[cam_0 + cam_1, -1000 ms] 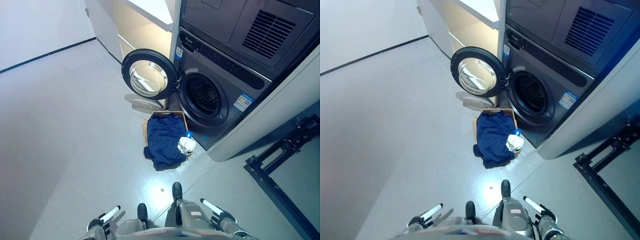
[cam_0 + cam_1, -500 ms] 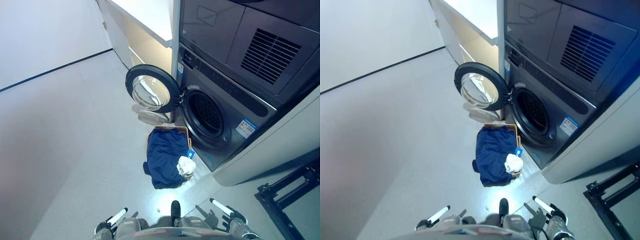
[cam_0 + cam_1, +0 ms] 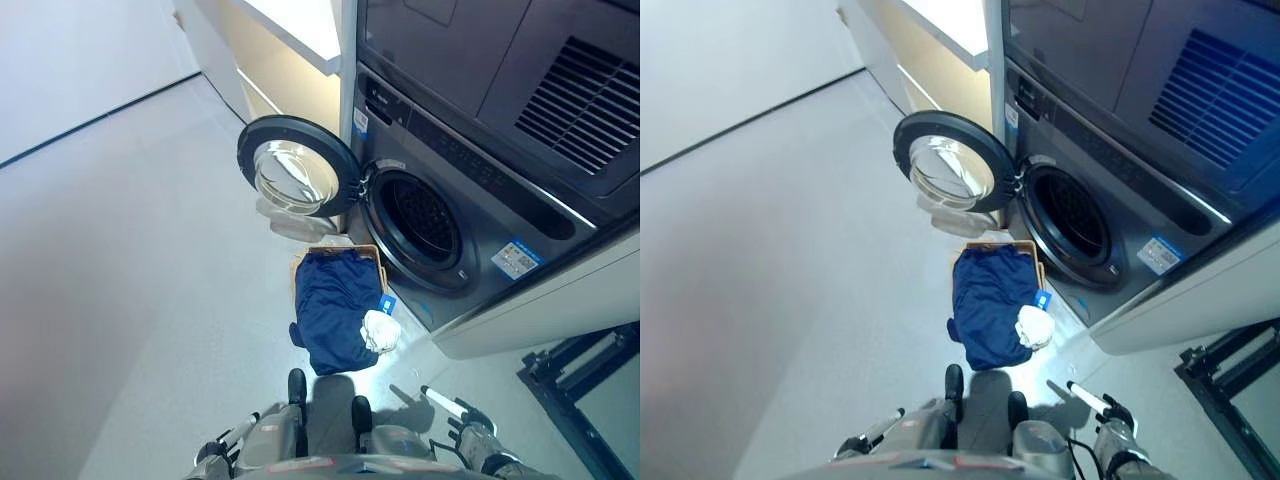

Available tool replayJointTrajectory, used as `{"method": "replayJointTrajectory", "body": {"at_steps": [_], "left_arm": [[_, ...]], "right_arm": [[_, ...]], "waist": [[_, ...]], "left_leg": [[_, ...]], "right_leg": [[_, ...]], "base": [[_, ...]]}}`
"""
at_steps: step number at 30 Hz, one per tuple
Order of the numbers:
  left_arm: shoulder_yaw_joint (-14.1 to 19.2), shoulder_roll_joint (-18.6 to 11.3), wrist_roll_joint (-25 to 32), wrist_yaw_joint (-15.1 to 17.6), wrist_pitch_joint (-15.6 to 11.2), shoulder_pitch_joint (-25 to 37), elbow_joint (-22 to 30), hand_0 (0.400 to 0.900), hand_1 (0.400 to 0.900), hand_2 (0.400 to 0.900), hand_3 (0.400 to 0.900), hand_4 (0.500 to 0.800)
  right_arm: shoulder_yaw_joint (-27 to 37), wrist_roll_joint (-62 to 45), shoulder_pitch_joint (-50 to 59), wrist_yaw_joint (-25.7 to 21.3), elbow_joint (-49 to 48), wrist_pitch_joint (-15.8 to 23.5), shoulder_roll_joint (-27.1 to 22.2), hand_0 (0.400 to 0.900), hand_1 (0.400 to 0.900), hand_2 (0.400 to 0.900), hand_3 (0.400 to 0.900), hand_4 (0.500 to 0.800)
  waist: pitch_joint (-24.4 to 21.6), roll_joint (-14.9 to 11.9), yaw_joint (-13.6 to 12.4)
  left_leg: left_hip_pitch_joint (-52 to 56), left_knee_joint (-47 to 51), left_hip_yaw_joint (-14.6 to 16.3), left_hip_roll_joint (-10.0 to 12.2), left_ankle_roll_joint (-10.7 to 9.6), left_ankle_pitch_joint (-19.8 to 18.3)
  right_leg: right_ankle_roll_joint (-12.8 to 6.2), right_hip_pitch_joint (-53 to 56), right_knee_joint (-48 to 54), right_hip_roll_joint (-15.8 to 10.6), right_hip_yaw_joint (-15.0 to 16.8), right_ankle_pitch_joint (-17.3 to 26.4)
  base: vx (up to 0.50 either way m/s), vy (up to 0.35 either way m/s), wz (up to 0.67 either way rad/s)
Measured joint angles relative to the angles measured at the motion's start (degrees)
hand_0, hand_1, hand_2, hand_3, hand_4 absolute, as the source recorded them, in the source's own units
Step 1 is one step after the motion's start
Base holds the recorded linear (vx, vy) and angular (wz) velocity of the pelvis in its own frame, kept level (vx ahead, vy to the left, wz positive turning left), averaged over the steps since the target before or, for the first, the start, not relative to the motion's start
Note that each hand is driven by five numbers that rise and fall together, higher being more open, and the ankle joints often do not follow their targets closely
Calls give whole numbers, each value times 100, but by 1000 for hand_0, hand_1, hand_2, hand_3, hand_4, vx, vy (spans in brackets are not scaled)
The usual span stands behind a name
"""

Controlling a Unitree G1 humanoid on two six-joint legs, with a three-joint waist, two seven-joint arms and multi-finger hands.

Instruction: Put the clothes in the basket into the washing machine.

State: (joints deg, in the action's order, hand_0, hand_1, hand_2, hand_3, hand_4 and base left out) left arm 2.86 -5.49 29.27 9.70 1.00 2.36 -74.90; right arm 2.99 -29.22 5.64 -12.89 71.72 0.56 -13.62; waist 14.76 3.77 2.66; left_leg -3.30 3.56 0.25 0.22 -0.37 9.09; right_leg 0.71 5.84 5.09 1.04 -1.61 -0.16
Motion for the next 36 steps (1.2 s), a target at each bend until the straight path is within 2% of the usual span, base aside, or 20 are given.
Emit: {"method": "replayJointTrajectory", "body": {"at_steps": [4,9,12,14,16,17,18,21,24,27,31,36], "left_arm": [[-77,-193,-5,-4,-6,76,121,900,900,900,900,800],[-76,-505,-20,-6,-31,272,115,900,900,900,900,800],[-83,-726,-22,-10,-89,363,116,900,900,900,900,800],[-81,-769,-21,15,-115,451,106,900,900,900,900,800],[-81,-776,-21,11,-120,450,116,900,900,900,900,800],[-81,-765,-19,12,-122,449,118,900,900,900,900,800],[-84,-752,-19,13,-121,444,126,900,900,900,900,800],[-82,-675,-19,21,-116,312,195,900,900,900,900,800],[-92,-610,-18,24,-116,309,213,900,900,900,900,800],[-196,-593,-14,35,-123,533,245,900,900,900,900,800],[-347,-595,10,162,-241,971,388,900,900,900,900,800],[-471,-660,186,276,-388,1568,609,900,900,900,900,800]], "right_arm": [[-49,4,17,49,4,-9,208,900,900,900,900,800],[-179,0,353,122,-24,-3,428,900,900,900,900,800],[-176,-2,377,126,-51,-3,510,900,900,900,900,800],[-197,0,386,118,-82,-3,517,900,900,900,900,800],[-352,5,329,111,-121,-2,525,900,900,900,900,800],[-414,10,322,107,-121,-9,534,900,900,900,900,800],[-416,15,315,102,-130,-10,552,900,900,900,900,800],[-553,194,399,91,-285,-16,527,900,900,900,900,800],[-943,577,592,71,-466,-27,373,900,900,900,900,800],[-1489,1292,954,-18,-667,-78,-27,900,900,900,900,800],[-2042,2214,1821,-157,-966,-71,-641,900,900,900,900,800],[-2700,3062,2836,-204,-1066,-194,-805,900,900,900,900,800]], "waist": [[-15,-217,-127],[72,-407,-173],[38,-649,-198],[86,-665,-230],[68,-698,-233],[52,-749,-237],[53,-746,-246],[94,-639,-260],[141,-577,-245],[294,-471,-280],[779,-262,-278],[1193,-201,-277]], "left_leg": [[113,96,219,-231,263,-69],[252,22,402,-86,357,-314],[262,118,424,-139,377,-313],[236,113,388,-137,400,-295],[201,86,314,-183,357,-307],[186,90,249,-235,343,-313],[148,88,231,-269,299,-303],[-8,12,206,-196,163,-325],[-302,-238,127,-131,111,-360],[-675,-474,74,-105,54,-397],[-1175,-749,100,-36,4,-429],[-1808,-1113,107,-34,7,-425]], "right_leg": [[-259,-50,-106,-247,168,-113],[-611,-837,-1704,-163,139,-382],[-588,-922,-1519,-272,68,-507],[-582,-1034,-1236,-285,95,-499],[-578,-1049,-820,-404,96,-457],[-603,-1053,-712,-454,69,-242],[-529,-1047,-607,-458,92,62],[-368,-1001,-258,-373,78,400],[-275,-1010,-9,-298,-30,536],[-212,-1269,-57,-239,-88,580],[-207,-1827,-421,-208,-70,578],[-189,-2578,-1033,-216,-62,463]], "base": [[126,292,-31],[8,188,-19],[58,60,6],[36,-18,20],[34,-71,8],[43,-98,6],[47,-111,8],[-2,-111,14],[-71,-109,12],[-123,-71,3],[-100,-36,-4],[-66,-13,0]]}}
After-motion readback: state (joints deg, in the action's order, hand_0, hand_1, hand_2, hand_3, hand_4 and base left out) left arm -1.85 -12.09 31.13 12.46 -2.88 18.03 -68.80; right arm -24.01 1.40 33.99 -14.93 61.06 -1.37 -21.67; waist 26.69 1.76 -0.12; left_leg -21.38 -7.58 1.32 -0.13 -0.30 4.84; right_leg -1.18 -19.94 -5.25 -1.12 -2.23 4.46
